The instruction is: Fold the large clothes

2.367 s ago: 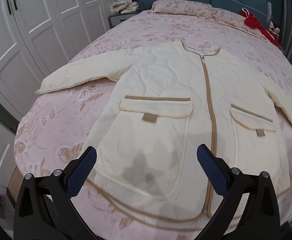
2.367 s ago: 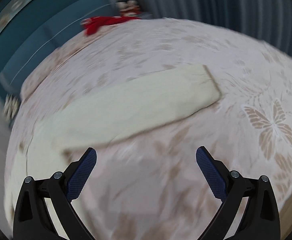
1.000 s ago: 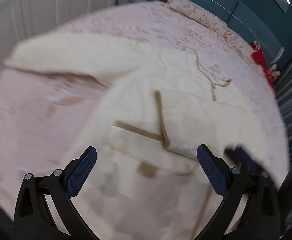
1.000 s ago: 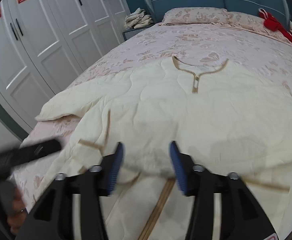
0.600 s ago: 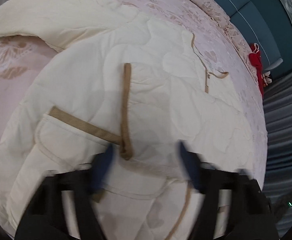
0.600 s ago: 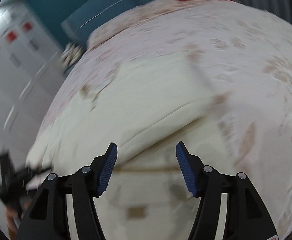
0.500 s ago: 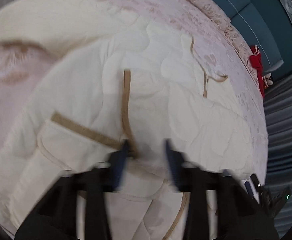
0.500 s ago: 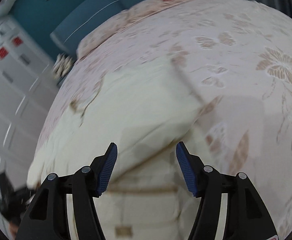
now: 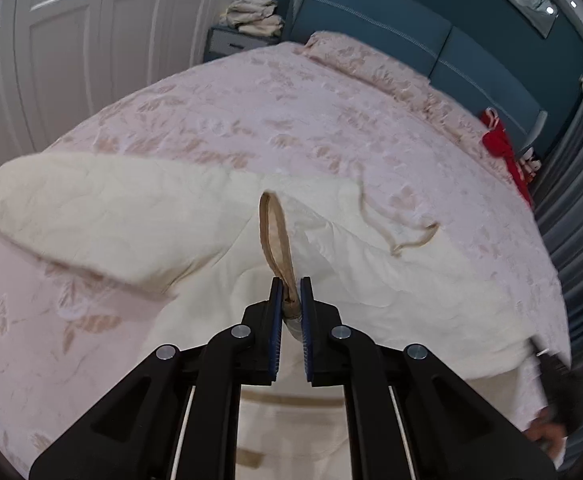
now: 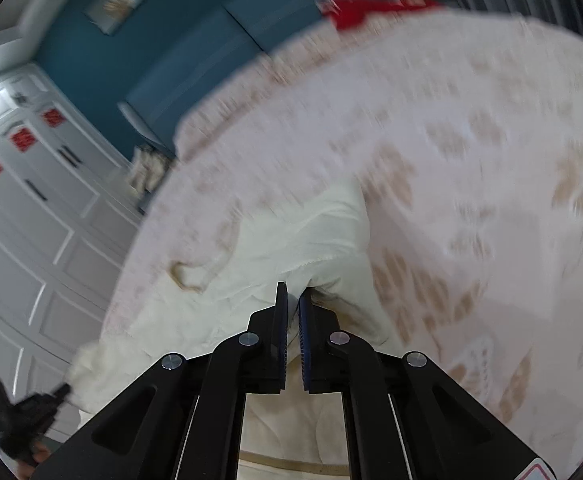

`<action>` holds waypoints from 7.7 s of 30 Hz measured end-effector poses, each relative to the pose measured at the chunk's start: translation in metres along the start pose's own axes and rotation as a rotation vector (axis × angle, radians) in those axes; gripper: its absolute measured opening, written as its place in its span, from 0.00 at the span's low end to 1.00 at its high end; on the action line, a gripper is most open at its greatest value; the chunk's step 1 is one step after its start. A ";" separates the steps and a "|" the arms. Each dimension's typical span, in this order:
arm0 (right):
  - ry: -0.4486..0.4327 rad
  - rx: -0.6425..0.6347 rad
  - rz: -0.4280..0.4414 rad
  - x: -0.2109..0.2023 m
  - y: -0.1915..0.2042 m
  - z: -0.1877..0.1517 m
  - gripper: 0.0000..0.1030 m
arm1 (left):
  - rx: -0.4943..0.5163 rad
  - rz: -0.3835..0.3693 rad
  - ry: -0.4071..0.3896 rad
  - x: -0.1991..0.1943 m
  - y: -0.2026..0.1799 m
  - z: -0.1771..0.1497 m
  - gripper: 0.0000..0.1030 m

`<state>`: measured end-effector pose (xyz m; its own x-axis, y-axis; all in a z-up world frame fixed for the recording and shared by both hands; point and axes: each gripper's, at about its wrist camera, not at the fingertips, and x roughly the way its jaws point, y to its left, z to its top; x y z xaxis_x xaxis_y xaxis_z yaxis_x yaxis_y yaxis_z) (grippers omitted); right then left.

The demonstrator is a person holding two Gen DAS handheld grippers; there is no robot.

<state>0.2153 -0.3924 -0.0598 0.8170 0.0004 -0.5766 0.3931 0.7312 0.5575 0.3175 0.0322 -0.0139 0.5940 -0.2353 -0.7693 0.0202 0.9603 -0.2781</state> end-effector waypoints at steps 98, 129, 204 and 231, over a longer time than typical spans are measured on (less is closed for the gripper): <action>0.098 -0.245 -0.124 -0.065 0.036 -0.116 0.65 | -0.248 -0.357 0.081 0.016 0.016 -0.045 0.66; 0.168 -0.217 -0.147 0.037 0.028 -0.063 0.03 | -0.222 -0.035 0.084 0.074 0.072 -0.055 0.07; 0.110 -0.440 -0.175 0.066 0.135 -0.046 0.30 | 0.123 0.090 -0.127 0.072 0.043 0.055 0.58; 0.350 -0.368 0.018 0.322 0.225 -0.051 0.03 | 0.083 0.153 -0.037 0.224 0.034 0.082 0.67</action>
<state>0.5455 -0.1936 -0.1507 0.6073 0.1972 -0.7696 0.1547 0.9208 0.3580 0.5176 0.0248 -0.1488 0.6248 -0.0814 -0.7765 -0.0071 0.9939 -0.1099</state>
